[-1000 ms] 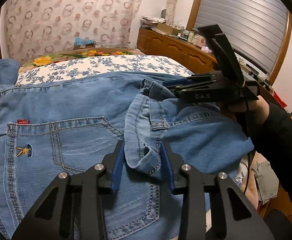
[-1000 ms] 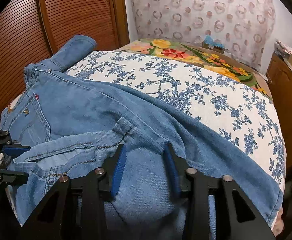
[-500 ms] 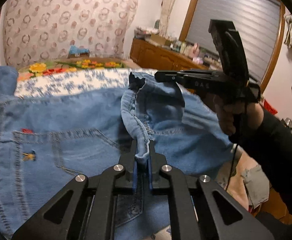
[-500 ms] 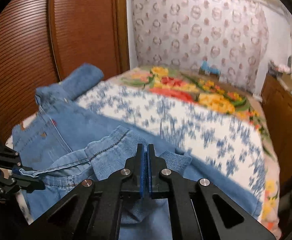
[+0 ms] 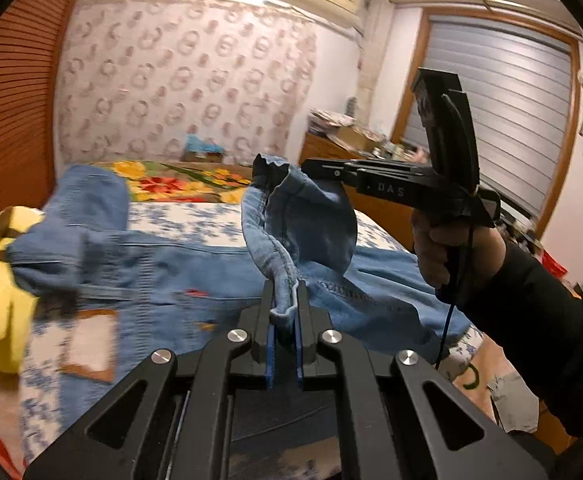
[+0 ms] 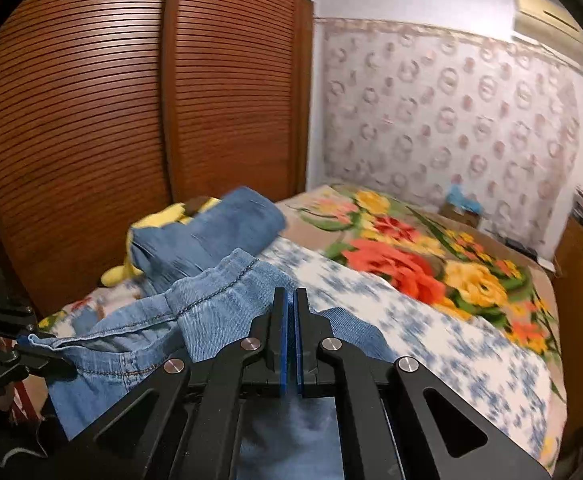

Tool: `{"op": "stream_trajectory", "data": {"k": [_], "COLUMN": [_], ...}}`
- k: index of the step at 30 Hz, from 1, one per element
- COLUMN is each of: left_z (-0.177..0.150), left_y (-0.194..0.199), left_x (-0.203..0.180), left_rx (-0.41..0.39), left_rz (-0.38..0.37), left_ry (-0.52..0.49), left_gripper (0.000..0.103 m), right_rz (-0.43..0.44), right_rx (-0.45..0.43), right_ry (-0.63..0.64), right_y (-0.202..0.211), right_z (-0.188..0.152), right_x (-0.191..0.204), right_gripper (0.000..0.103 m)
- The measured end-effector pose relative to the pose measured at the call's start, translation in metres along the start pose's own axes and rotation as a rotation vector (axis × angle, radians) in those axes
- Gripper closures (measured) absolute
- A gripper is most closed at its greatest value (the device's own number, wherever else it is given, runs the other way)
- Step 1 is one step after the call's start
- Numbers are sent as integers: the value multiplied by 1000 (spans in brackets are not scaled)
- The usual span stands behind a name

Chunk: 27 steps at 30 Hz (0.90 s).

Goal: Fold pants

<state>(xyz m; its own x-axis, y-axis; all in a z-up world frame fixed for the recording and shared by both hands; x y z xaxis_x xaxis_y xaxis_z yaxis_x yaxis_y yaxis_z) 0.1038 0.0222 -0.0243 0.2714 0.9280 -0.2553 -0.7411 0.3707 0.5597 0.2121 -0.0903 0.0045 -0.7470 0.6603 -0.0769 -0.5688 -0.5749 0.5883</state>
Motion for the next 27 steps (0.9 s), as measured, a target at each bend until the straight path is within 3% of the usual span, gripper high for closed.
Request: {"op": "stream_trajectory", "data": {"k": [8,17,27], "left_z": [-16,-26,-57], "left_y": [24,27,14], "left_x": [48,76,92], "left_rx": [-25,-21,65], "left_rz": [85,124,213], "left_ry": [63,107,107], "left_gripper": [95,95,95], "right_rz": [53,56,61], "right_rx": [-7,33,106], "right_ry": [67,83,54], "right_y": [-32,-65,-92], "right_z": [26,31,31], "right_x": [41,36,45], "right_gripper": [101,101,101]}}
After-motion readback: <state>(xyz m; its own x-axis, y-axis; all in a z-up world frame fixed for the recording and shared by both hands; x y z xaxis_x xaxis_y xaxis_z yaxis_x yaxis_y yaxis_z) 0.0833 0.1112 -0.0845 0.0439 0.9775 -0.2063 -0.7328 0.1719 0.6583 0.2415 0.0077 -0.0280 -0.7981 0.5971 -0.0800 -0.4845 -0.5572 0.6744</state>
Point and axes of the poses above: each gripper's, at about its wrist camera, not at the fingertips, and y roughly against the way its jaws point, x to its left, z to its top, the point moved 9 cm from there along -y, roughly the way its jaws point, and after that the axes turned 7 degrees about x, right-handed, at the moved point
